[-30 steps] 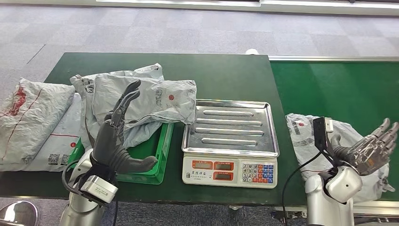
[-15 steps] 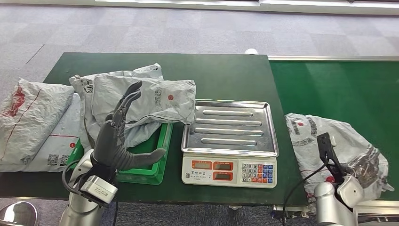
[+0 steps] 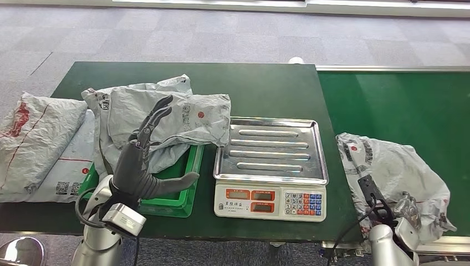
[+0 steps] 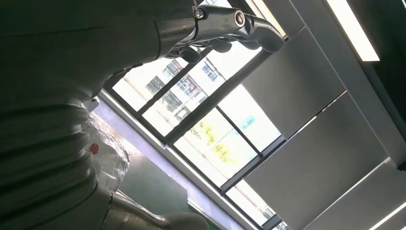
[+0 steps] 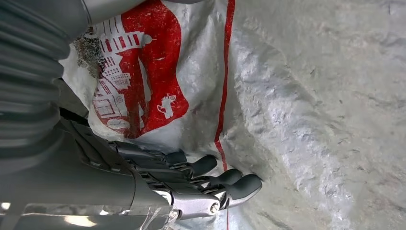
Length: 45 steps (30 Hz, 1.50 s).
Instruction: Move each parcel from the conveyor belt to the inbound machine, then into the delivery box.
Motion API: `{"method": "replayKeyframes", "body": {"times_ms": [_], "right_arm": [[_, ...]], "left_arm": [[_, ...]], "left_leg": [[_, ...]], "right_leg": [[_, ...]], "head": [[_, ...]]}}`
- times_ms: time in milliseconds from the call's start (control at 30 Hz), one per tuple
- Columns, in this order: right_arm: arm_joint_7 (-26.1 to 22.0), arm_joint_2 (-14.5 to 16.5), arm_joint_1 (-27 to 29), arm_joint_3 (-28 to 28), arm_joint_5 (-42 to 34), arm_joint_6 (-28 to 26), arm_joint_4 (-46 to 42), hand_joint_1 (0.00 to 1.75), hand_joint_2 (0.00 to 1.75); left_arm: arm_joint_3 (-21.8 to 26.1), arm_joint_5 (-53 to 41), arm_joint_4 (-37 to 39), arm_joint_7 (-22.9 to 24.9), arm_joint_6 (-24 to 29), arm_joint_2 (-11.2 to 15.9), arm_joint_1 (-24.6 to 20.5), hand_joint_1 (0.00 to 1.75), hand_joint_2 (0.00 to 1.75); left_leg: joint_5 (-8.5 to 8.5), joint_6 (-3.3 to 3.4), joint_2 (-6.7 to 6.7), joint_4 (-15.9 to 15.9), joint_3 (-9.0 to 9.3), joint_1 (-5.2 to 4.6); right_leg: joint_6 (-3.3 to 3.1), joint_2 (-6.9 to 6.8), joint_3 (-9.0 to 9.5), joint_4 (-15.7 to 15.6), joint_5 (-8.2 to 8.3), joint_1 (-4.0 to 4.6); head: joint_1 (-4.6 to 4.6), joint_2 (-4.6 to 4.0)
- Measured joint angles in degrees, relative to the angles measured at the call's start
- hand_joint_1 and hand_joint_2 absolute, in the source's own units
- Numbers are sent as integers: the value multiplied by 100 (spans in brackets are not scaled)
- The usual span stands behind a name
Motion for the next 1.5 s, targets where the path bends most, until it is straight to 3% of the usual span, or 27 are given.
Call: {"method": "replayKeyframes", "body": {"times_ms": [67, 433, 600, 700, 800, 900, 1067, 1167, 1267, 1400, 1500], "right_arm": [[14, 9, 20, 6, 7, 69, 0, 175, 175], [36, 45, 62, 54, -15, 30, -90, 175, 175], [345, 136, 186, 91, 248, -434, -496, 175, 175], [873, 261, 497, 214, 817, -1085, -1390, 175, 175], [983, 375, 828, 469, 1019, -1769, -2581, 175, 175], [693, 513, 1032, 773, 1043, -2396, -3727, 175, 175], [68, 869, 1186, 1113, 970, -2871, -5042, 175, 175], [-503, 1042, 1233, 1427, 512, -2666, -5524, 175, 175], [-833, 1096, 1164, 1970, 253, -1881, -5670, 175, 175], [-1053, 1088, 885, 2926, -37, -786, -5314, 175, 175], [-1021, 1080, 774, 3506, -97, -710, -4996, 175, 175]], "left_arm": [[0, -35, -3, 16, 13, -12, 3, 0, 175], [0, -145, -116, 86, 21, -57, 29, 0, 175], [1, -182, -233, 126, 23, -59, 109, 0, 175], [2, -214, -327, 129, 23, -74, 211, 0, 175], [4, -248, -405, 128, 23, -93, 264, 0, 175], [7, -262, -445, 130, 23, -98, 258, 0, 175], [7, -261, -435, 117, 27, -106, 224, 0, 175], [7, -292, -388, 76, 94, -106, 184, 0, 175], [7, -320, -315, 8, 160, -104, 147, 0, 175], [7, -298, -125, -97, 203, -88, 25, 0, 175], [7, -280, -5, -124, 228, -80, -45, 0, 175]], "left_leg": [[0, 0, -1, 0, 0, 0], [1, 1, -2, 0, 1, 0], [1, 1, -11, 0, -1, -1], [-1, 1, -21, 0, -6, -1], [-6, 3, -19, -1, -7, -1], [-8, 1, -12, -1, -3, -1], [-8, 0, -8, -2, 0, 4], [-8, -1, -1, -4, 3, 5], [-8, -1, 10, -4, 5, 5], [-2, -5, 14, -4, 12, 6], [4, -7, 1, -4, 11, 7]], "right_leg": [[0, -1, 1, 0, 0, 0], [0, -2, 5, 0, 0, -1], [1, -11, 5, 0, -1, -1], [3, -21, 5, 1, -6, -1], [2, -17, 2, 1, -11, -1], [2, -11, 1, 1, -16, 0], [1, -10, 5, 2, -17, 2], [0, -1, 6, 4, -17, 2], [0, 9, 6, 4, -15, 1], [-4, 14, 6, 4, -10, 3], [-4, 2, 7, 5, -8, 4]], "head": [[0, 0], [0, 0], [0, 0], [0, 0], [0, 0], [0, 0], [0, 0], [0, 0], [0, 0], [-1, 0], [0, 0]]}}
